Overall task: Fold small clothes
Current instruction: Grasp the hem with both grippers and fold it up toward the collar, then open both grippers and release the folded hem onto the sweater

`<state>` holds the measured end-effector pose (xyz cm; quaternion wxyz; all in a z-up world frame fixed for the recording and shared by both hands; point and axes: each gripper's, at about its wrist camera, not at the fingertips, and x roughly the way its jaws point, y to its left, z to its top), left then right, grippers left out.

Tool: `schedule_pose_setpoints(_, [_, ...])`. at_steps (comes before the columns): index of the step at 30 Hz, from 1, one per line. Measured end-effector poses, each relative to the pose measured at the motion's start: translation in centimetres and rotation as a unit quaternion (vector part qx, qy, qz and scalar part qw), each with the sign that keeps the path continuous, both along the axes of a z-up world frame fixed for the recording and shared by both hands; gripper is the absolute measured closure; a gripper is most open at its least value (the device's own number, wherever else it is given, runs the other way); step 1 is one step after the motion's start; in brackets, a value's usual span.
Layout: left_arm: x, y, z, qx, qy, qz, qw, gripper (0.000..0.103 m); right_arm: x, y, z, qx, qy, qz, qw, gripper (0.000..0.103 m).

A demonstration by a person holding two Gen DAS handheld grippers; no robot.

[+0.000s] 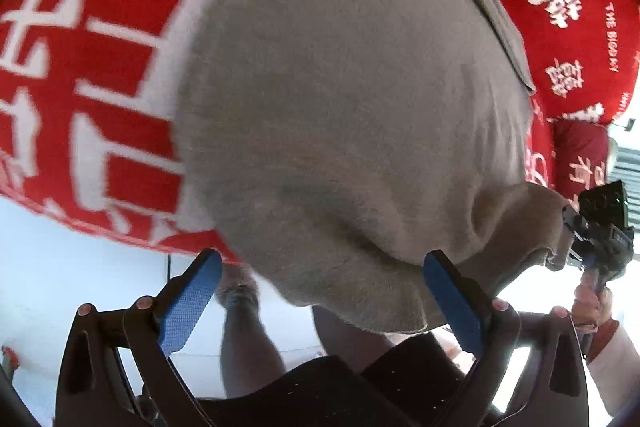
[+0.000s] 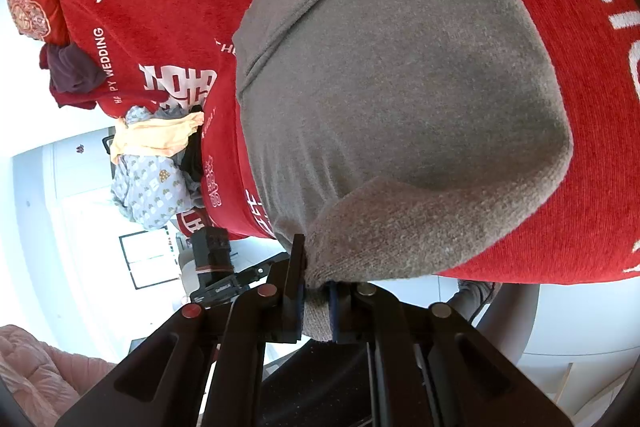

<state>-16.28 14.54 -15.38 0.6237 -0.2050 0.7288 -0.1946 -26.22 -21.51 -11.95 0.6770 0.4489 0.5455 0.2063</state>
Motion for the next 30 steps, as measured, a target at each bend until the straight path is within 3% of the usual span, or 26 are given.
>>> schedule_pose_setpoints(4, [0.0, -1.1, -0.2, -0.012, 0.001, -0.002, 0.9999, 0.01, 0.0, 0.0, -0.2, -0.001, 0.002, 0.002, 1.0, 0.093])
schedule_pose_setpoints(5, [0.0, -1.2, -0.1, -0.007, -0.001, -0.001, 1.0, 0.02, 0.0, 0.0, -0.1, -0.003, 0.002, 0.002, 1.0, 0.093])
schedule_pose_setpoints(7, [-0.1, -1.0, 0.0, 0.014, -0.004, -0.007, 0.9999, 0.051, 0.0, 0.1, 0.1, -0.005, 0.002, 0.003, 1.0, 0.093])
schedule_pose_setpoints(8, [-0.2, -0.3, 0.2, 0.0, -0.004, -0.007, 1.0, 0.092, 0.0, 0.1, 0.3, -0.007, 0.002, 0.004, 1.0, 0.093])
schedule_pose_setpoints(10, [-0.3, 0.7, 0.8, -0.041, -0.001, 0.004, 0.9991, 0.094, 0.0, 0.1, 0.5, -0.011, 0.001, 0.005, 1.0, 0.093])
schedule_pose_setpoints(13, [0.2, 0.6, 2.9, -0.059, -0.028, -0.005, 0.9978, 0.094, 0.1, 0.3, 1.0, -0.013, -0.003, 0.002, 1.0, 0.093])
schedule_pose_setpoints(17, [1.9, 0.8, 6.1, -0.096, -0.065, 0.024, 0.9929, 0.094, 0.1, 0.1, 1.9, -0.005, -0.014, -0.016, 1.0, 0.093])
schedule_pose_setpoints(24, [7.7, -0.4, 11.3, -0.116, -0.127, 0.022, 0.9848, 0.094, 1.3, -2.0, 4.8, 0.032, -0.063, -0.063, 0.996, 0.093])
schedule_pose_setpoints(30, [15.5, -3.5, 13.4, -0.111, -0.16, 0.029, 0.9804, 0.094, 6.6, -5.8, 7.2, 0.05, -0.103, -0.094, 0.989, 0.093])
